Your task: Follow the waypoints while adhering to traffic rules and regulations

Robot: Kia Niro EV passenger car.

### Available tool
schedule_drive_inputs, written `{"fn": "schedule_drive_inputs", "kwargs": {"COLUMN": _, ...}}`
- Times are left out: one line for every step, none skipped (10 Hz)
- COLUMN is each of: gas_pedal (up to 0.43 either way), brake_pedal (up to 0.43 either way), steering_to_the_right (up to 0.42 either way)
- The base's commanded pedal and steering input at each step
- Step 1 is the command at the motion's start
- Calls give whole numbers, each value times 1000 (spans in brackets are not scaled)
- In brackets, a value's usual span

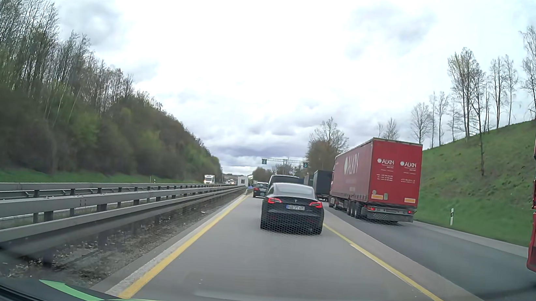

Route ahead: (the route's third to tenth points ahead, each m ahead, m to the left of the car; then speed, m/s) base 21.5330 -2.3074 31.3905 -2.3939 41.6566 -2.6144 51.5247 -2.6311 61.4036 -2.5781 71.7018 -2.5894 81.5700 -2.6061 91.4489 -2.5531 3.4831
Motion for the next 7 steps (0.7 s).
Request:
{"fn": "schedule_drive_inputs", "kwargs": {"gas_pedal": 8, "brake_pedal": 0, "steering_to_the_right": -3}}
{"fn": "schedule_drive_inputs", "kwargs": {"gas_pedal": 8, "brake_pedal": 0, "steering_to_the_right": -3}}
{"fn": "schedule_drive_inputs", "kwargs": {"gas_pedal": 8, "brake_pedal": 0, "steering_to_the_right": -2}}
{"fn": "schedule_drive_inputs", "kwargs": {"gas_pedal": 8, "brake_pedal": 0, "steering_to_the_right": -2}}
{"fn": "schedule_drive_inputs", "kwargs": {"gas_pedal": 8, "brake_pedal": 0, "steering_to_the_right": -2}}
{"fn": "schedule_drive_inputs", "kwargs": {"gas_pedal": 0, "brake_pedal": 0, "steering_to_the_right": -1}}
{"fn": "schedule_drive_inputs", "kwargs": {"gas_pedal": 0, "brake_pedal": 0, "steering_to_the_right": -1}}
